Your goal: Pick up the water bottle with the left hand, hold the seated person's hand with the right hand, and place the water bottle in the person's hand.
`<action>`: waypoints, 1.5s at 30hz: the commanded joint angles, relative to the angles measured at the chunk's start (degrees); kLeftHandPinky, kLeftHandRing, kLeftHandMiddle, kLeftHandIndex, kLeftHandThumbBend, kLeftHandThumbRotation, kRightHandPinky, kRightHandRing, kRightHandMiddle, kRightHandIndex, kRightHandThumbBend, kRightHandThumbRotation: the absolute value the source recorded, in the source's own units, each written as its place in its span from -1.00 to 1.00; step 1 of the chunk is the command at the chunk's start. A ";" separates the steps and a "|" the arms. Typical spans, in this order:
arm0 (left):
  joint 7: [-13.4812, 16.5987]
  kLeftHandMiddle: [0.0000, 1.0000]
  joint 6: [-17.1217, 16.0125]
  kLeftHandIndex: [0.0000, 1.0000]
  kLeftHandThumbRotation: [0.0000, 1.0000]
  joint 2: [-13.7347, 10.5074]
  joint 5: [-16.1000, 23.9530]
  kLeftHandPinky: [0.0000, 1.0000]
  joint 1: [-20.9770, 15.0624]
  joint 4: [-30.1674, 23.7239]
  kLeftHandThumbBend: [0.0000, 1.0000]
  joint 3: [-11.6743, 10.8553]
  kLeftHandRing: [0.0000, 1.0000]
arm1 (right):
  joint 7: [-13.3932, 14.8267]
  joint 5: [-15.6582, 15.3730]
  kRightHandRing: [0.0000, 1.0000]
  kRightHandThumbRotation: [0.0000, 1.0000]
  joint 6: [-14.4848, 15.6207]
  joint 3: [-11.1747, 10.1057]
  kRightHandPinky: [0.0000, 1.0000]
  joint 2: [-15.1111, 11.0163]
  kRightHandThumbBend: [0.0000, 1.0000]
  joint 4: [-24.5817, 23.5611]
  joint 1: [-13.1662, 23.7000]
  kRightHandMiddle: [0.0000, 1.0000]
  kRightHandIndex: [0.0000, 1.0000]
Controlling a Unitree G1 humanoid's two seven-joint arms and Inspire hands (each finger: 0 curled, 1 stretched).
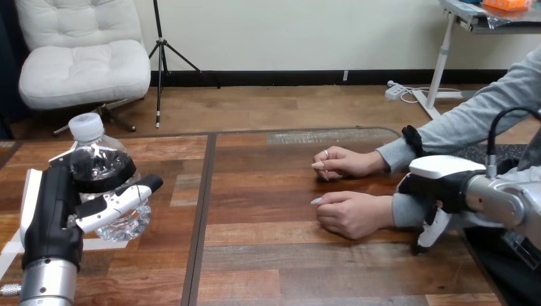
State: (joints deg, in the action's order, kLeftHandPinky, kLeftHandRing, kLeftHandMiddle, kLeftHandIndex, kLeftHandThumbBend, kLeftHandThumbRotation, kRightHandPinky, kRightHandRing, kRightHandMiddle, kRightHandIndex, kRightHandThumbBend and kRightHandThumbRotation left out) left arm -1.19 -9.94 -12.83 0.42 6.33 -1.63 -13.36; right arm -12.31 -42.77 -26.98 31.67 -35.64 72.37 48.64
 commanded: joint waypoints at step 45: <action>0.24 -0.21 -2.82 -0.18 -1.00 -1.30 0.19 -0.40 -3.48 -1.35 0.38 -0.76 -0.29 | 1.13 3.18 -0.17 -1.00 -0.45 -2.65 -0.29 -1.52 0.05 -1.15 5.09 -0.03 0.08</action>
State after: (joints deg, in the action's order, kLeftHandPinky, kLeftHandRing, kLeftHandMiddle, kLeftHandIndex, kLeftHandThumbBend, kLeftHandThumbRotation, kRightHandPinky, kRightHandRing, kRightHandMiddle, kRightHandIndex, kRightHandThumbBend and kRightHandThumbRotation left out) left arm -1.18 -10.30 -12.84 0.53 6.33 -1.60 -13.38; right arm -12.36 -40.46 -26.49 30.47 -36.05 72.37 48.64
